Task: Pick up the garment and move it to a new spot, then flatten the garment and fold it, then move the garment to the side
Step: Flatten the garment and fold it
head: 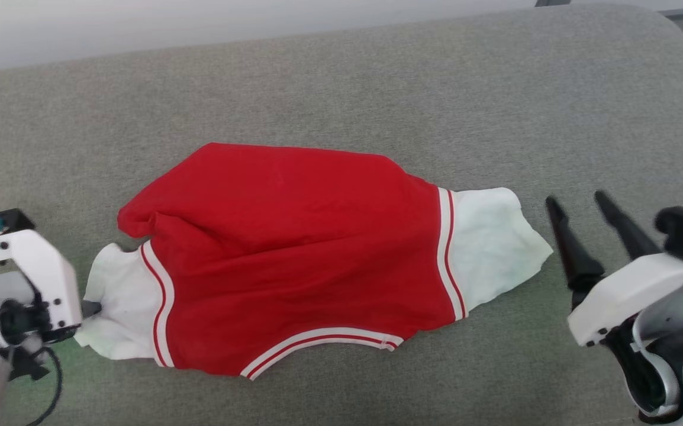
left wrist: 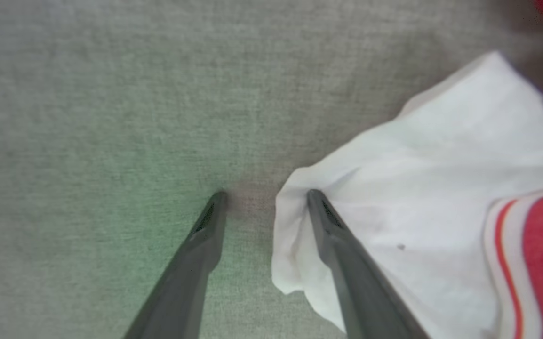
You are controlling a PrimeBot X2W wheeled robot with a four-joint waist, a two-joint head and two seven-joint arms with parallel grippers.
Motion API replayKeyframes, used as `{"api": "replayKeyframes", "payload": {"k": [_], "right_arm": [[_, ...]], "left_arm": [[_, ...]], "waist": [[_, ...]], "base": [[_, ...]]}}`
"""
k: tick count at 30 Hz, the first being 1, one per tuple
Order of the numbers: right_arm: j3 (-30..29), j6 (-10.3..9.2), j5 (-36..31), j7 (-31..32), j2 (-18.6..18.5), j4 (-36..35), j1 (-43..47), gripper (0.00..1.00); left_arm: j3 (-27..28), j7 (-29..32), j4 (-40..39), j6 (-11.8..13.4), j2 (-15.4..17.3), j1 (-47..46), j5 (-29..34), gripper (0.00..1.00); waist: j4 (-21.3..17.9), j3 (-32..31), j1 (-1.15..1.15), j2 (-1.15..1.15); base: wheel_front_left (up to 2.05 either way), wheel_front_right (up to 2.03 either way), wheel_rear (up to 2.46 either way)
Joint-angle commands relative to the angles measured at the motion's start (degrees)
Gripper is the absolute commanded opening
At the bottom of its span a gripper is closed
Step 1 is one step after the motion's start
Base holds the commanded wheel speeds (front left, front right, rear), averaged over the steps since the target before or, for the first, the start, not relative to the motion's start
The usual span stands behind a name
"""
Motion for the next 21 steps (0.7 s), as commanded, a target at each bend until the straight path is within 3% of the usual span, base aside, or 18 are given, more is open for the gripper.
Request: {"api": "replayKeyframes", "payload": {"k": [1,8,21], "right_arm": [[0.8,-0.04,0.7,2.8,-1.2,1.7,0.5,1.00],[3.9,-0.03,2.3,10.4,-6.7,7.4,-3.2,1.00],[12.0,-0.04,8.0,18.6,-16.5,25.2,-13.7,1.00]], "left_arm": [[-3.5,1.7,1.6,-1.9,-6.2,3.1,-1.2,0.00],[-3.3,0.6,2.3,-3.1,-6.7,0.3,-1.0,0.00],[-3.8,-2.1,3.7,-4.1,-8.8,-4.4,0.0,0.00]], "waist": [[0.6,0.3,0.00,-0.01],[2.3,1.5,0.00,-0.01],[7.0,4.5,0.00,-0.01]], "base": [[0.00,0.00,0.00],[0.00,0.00,0.00],[0.00,0.00,0.00]]}}
